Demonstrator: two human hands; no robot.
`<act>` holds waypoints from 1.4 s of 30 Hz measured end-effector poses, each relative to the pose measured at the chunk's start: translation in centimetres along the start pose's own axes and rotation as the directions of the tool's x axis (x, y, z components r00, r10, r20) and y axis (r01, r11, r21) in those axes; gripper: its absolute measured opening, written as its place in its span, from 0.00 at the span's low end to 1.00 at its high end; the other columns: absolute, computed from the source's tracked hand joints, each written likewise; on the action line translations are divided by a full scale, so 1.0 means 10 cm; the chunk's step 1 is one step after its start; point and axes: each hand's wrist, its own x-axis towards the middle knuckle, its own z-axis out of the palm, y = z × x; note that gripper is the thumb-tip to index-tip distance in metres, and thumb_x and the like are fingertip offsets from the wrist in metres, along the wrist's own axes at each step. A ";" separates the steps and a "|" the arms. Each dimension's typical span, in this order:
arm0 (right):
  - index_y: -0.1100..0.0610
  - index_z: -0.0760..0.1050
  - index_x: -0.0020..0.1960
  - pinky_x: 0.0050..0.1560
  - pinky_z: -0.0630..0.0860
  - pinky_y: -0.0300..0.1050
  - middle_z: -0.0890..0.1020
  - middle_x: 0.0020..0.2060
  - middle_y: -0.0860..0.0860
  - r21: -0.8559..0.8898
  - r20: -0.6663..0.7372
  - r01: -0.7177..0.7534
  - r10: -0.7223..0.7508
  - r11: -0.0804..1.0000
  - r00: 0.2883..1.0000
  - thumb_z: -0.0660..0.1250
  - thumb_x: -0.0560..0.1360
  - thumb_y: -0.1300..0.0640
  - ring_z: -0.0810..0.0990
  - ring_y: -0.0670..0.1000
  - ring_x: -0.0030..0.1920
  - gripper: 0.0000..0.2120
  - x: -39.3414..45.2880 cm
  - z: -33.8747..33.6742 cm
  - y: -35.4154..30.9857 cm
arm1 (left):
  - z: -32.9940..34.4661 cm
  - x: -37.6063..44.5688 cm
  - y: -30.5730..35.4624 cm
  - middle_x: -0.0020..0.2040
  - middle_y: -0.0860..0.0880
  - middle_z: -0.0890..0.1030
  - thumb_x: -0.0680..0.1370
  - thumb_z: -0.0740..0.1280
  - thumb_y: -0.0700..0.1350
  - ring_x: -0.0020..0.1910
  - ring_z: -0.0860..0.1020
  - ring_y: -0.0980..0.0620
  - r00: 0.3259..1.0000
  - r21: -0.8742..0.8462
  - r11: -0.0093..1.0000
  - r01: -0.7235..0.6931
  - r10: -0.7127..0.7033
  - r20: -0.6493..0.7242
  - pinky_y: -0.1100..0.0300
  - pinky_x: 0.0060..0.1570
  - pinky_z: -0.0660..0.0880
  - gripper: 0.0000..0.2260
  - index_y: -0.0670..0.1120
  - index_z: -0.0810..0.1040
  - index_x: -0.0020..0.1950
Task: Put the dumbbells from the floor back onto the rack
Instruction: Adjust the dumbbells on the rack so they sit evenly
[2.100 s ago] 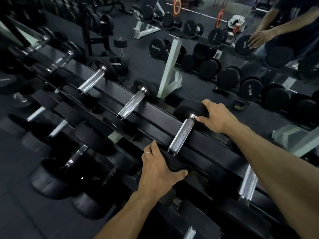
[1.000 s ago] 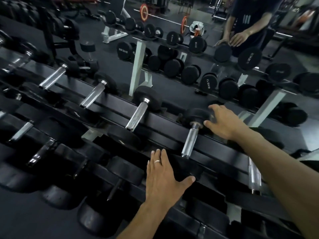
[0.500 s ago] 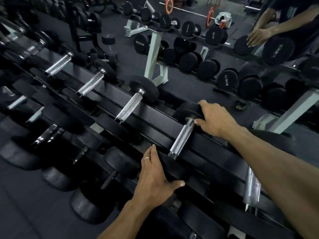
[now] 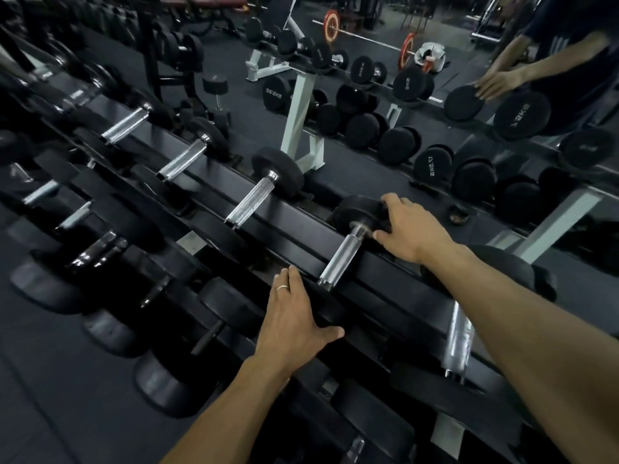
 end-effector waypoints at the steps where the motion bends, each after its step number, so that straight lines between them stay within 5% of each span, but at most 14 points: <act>1: 0.57 0.62 0.71 0.59 0.74 0.57 0.74 0.62 0.58 -0.016 0.002 0.010 -0.010 1.000 1.000 0.68 0.76 0.49 0.74 0.61 0.61 0.28 -0.07 -0.03 0.02 | 0.00 -0.05 0.04 0.80 0.43 0.43 0.69 0.75 0.58 0.79 0.41 0.47 1.000 0.009 1.000 -0.014 0.014 -0.016 0.50 0.77 0.51 0.54 0.43 0.39 0.78; 8: 0.57 0.63 0.74 0.67 0.68 0.58 0.72 0.66 0.58 -0.071 -0.073 -0.050 0.045 0.996 0.996 0.66 0.77 0.47 0.71 0.61 0.66 0.30 -0.60 -0.34 0.28 | 0.08 -0.36 0.48 0.80 0.44 0.46 0.77 0.65 0.60 0.78 0.40 0.51 0.972 -0.018 0.979 -0.202 0.198 -0.131 0.53 0.77 0.46 0.42 0.42 0.45 0.79; 13: 0.57 0.62 0.75 0.67 0.68 0.55 0.71 0.68 0.58 -0.025 -0.090 -0.138 0.135 0.990 0.987 0.66 0.77 0.48 0.68 0.60 0.68 0.31 -0.95 -0.40 0.57 | 0.41 -0.61 0.77 0.80 0.45 0.49 0.77 0.63 0.62 0.78 0.42 0.52 0.967 -0.057 0.966 -0.252 0.250 -0.047 0.53 0.77 0.46 0.41 0.42 0.46 0.79; 17: 0.57 0.60 0.76 0.67 0.69 0.56 0.69 0.69 0.58 0.004 -0.046 -0.197 0.197 0.980 0.979 0.67 0.76 0.47 0.69 0.61 0.68 0.33 -1.11 -0.35 0.86 | 0.78 -0.78 0.82 0.80 0.43 0.50 0.75 0.61 0.66 0.79 0.45 0.49 0.988 -0.065 0.986 -0.153 0.154 0.018 0.51 0.77 0.48 0.44 0.42 0.47 0.79; 23: 0.55 0.61 0.75 0.65 0.70 0.54 0.73 0.65 0.59 0.070 0.025 -0.151 0.150 0.986 0.988 0.71 0.75 0.49 0.73 0.62 0.65 0.33 -1.07 -0.27 1.21 | 1.25 -1.07 1.05 0.80 0.49 0.41 0.61 0.65 0.76 0.78 0.39 0.50 0.990 -0.374 0.918 0.130 -0.141 -0.003 0.46 0.77 0.50 0.59 0.49 0.38 0.79; 30: 0.55 0.68 0.63 0.56 0.75 0.55 0.78 0.55 0.58 0.174 0.009 -0.174 0.176 0.969 0.984 0.71 0.75 0.48 0.78 0.62 0.55 0.22 -1.11 -0.20 1.50 | 1.63 -1.23 1.36 0.76 0.59 0.39 0.56 0.76 0.68 0.78 0.46 0.48 0.978 -0.433 0.899 0.067 -0.145 -0.149 0.46 0.74 0.58 0.60 0.58 0.40 0.76; 33: 0.53 0.68 0.62 0.55 0.75 0.53 0.79 0.54 0.57 0.200 -0.015 -0.158 0.164 0.967 0.986 0.71 0.75 0.47 0.78 0.62 0.55 0.21 -1.13 -0.17 1.54 | 1.68 -1.20 1.33 0.75 0.57 0.42 0.58 0.78 0.64 0.77 0.49 0.50 0.977 -0.417 0.909 0.020 -0.106 -0.185 0.56 0.72 0.58 0.57 0.56 0.43 0.76; 42: 0.54 0.68 0.60 0.49 0.73 0.51 0.79 0.48 0.54 0.232 -0.085 -0.174 0.198 0.957 0.977 0.70 0.75 0.45 0.78 0.62 0.53 0.20 -1.24 -0.03 1.59 | 1.55 -1.05 1.04 0.73 0.62 0.43 0.60 0.78 0.61 0.76 0.49 0.55 0.985 -0.346 0.932 -0.103 0.049 -0.163 0.61 0.66 0.56 0.54 0.60 0.45 0.74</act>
